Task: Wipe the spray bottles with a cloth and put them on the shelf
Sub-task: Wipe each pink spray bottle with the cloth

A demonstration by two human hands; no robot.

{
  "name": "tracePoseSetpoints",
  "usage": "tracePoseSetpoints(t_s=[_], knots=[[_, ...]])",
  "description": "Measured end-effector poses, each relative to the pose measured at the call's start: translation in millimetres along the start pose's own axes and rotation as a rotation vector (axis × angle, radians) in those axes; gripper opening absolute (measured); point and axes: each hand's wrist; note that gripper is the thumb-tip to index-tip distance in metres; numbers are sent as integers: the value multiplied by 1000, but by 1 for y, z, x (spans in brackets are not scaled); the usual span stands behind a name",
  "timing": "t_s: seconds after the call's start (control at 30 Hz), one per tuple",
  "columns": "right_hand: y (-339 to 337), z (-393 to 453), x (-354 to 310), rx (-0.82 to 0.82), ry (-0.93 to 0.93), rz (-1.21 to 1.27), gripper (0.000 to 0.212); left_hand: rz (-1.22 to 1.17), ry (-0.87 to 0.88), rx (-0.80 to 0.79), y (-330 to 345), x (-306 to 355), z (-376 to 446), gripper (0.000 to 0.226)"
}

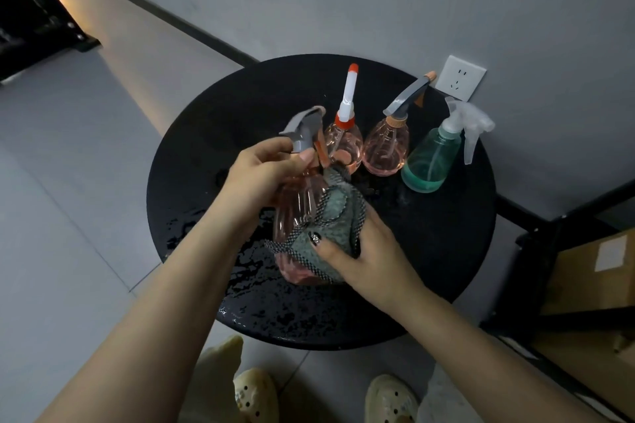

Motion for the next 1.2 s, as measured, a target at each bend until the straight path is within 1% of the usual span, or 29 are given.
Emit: tracePoseSetpoints(t_s=[0.1,0.17,0.23,0.27,0.3,0.37,0.43,0.47,0.53,0.67,0.73,0.77,0.9,1.03,1.07,1.13,1.2], knots=[[-7,1,-7,13,-148,-282,63,-42,-37,-36,2,-4,-1,5],[-8,-1,-6,22,-296,-468,61,-75,-46,-8,-1,-4,2,8],[-8,-5,1,4,-427,-537,57,-128,-44,32,-6,-3,5,6],[-8,-8,3,-18,-430,-504,57,-146,-35,45,-8,-2,6,4],[-8,-9,6,-45,-387,-430,57,-148,-23,55,-9,-1,6,6],[-5,-6,9,-75,-199,-143,55,-158,9,66,-10,1,6,10],[-1,0,8,-63,72,276,45,-195,38,69,-10,5,6,9],[1,5,6,-67,220,474,44,-209,49,74,-10,7,5,8],[5,13,7,-107,454,771,49,-208,89,82,-9,7,4,8],[7,18,4,-235,717,1243,50,-179,153,114,-4,5,4,8],[9,16,2,-306,801,1387,54,-162,175,121,-2,5,4,11],[10,16,2,-325,826,1412,55,-148,189,118,-2,5,4,11],[15,12,0,-375,835,1402,57,-67,254,93,-6,2,2,12],[21,13,1,-300,804,1300,46,-3,298,93,-14,0,1,18],[26,13,2,-271,785,1238,42,10,306,103,-18,0,0,19],[37,11,3,-205,745,1037,37,29,315,139,-29,0,0,20],[51,10,3,-131,680,730,36,45,323,175,-43,-2,-1,18]])
Point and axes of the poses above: each hand's wrist, its own z-axis towards the middle knuckle, its own y-axis out of the palm, x = y × z, and after that the axes turned 13 degrees about y, right-handed
